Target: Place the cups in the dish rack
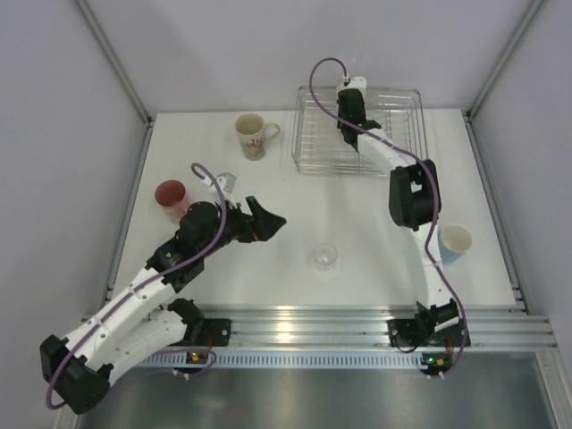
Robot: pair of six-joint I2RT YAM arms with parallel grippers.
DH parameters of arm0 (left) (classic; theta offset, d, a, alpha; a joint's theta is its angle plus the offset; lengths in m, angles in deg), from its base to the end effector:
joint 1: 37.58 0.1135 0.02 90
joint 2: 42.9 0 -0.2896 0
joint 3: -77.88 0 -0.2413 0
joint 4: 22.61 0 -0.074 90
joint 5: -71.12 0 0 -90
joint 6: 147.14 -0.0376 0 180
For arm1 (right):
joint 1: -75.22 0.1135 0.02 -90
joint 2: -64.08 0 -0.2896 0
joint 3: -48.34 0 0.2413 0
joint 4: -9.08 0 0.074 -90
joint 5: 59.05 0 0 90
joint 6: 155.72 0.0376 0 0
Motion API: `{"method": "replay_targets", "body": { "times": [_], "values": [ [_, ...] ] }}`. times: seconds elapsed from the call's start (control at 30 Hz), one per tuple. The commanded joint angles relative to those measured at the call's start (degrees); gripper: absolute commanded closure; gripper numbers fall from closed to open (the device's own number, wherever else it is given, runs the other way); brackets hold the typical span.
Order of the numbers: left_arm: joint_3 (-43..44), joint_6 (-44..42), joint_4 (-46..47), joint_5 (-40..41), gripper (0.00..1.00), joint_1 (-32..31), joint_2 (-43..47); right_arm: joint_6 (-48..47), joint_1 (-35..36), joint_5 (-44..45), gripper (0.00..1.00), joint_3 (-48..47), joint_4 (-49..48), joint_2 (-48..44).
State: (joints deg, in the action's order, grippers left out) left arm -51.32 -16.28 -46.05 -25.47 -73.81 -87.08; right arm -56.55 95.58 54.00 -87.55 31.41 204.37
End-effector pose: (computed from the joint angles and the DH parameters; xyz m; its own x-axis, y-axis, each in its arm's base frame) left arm 0.1254 -0.0972 0.3109 -0.6186 -0.3524 -0.7022 0.3584 0.6688 -0.6513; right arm 0.5492 0.1881 0.2312 -0.4151 0.0024 -0.9098 0.0748 0.9967 -0.0315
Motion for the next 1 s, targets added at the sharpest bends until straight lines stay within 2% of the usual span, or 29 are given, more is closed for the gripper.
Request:
{"method": "replay_targets", "body": {
  "times": [0.0,0.37,0.63,0.8,0.9,0.97],
  "values": [
    [1.4,0.5,2.7,0.3,0.05,-0.2,1.1,-0.1,-0.7,1.1,0.69,-1.6,-5.7,-1.4],
    [2.4,0.1,2.0,0.6,0.05,-0.2,1.1,0.4,-0.7,0.8,0.62,-0.5,-3.4,-4.8],
    [3.4,-0.5,1.0,2.0,0.05,-0.2,-0.3,-0.7,-0.7,-1.8,0.5,6.9,-1.8,-15.9],
    [7.4,-4.6,-2.5,6.0,0.05,-0.2,-3.9,2.2,-0.6,-7.9,0.46,12.9,1.3,-26.0],
    [12.5,-9.5,-6.7,9.5,0.05,-0.2,-7.6,6.1,-0.7,-14.2,0.46,19.5,3.6,-34.4],
    [15.3,-11.1,-9.8,11.3,0.05,-0.1,-10.1,9.0,-0.5,-19.9,0.46,27.2,3.4,-39.3]
  ]
}}
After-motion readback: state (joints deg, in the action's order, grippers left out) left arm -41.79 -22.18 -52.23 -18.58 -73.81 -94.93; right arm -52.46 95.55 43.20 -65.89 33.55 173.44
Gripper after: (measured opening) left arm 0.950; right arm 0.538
